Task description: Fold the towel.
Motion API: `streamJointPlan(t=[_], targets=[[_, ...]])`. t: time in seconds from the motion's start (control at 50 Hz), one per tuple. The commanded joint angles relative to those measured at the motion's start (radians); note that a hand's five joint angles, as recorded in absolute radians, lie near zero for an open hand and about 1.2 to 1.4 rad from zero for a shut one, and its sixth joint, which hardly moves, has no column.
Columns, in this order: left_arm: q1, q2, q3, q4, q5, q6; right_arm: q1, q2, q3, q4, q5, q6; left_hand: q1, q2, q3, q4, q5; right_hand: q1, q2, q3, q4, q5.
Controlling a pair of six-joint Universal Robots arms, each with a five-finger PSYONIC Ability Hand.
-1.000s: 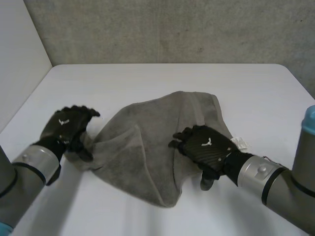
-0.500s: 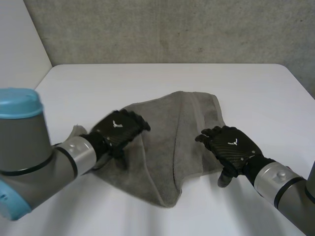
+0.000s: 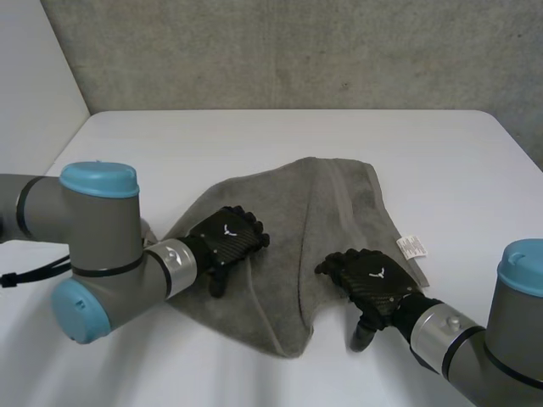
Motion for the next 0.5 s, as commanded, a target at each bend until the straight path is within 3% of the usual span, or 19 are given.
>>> streamJointPlan(t=[0.02,0.06,0.22,0.5], targets=[[-0.003,-0.034,0.030,-0.013,-0.012,0.078,-0.004,-0.002,0.002,0.000,0.006,-0.001,-0.033,0.010,-0.042,-0.056,0.016,0.012,0.009,-0.051,-0.078,0.034],[-0.002,-0.034,0.036,-0.030,-0.052,0.139,-0.004,-0.002,0.002,0.000,0.008,-0.001,-0.004,0.039,-0.042,-0.056,0.046,0.012,0.009,-0.051,-0.078,0.034],[0.006,-0.020,0.036,-0.065,-0.185,0.189,-0.004,-0.002,0.002,0.000,0.008,-0.003,0.067,0.109,-0.042,-0.056,0.116,0.012,0.009,-0.051,-0.078,0.034],[0.014,0.066,-0.021,-0.131,-0.221,0.201,-0.024,-0.001,0.011,-0.053,0.009,0.013,0.099,0.142,-0.042,-0.056,0.149,0.173,0.170,-0.051,-0.078,0.195]])
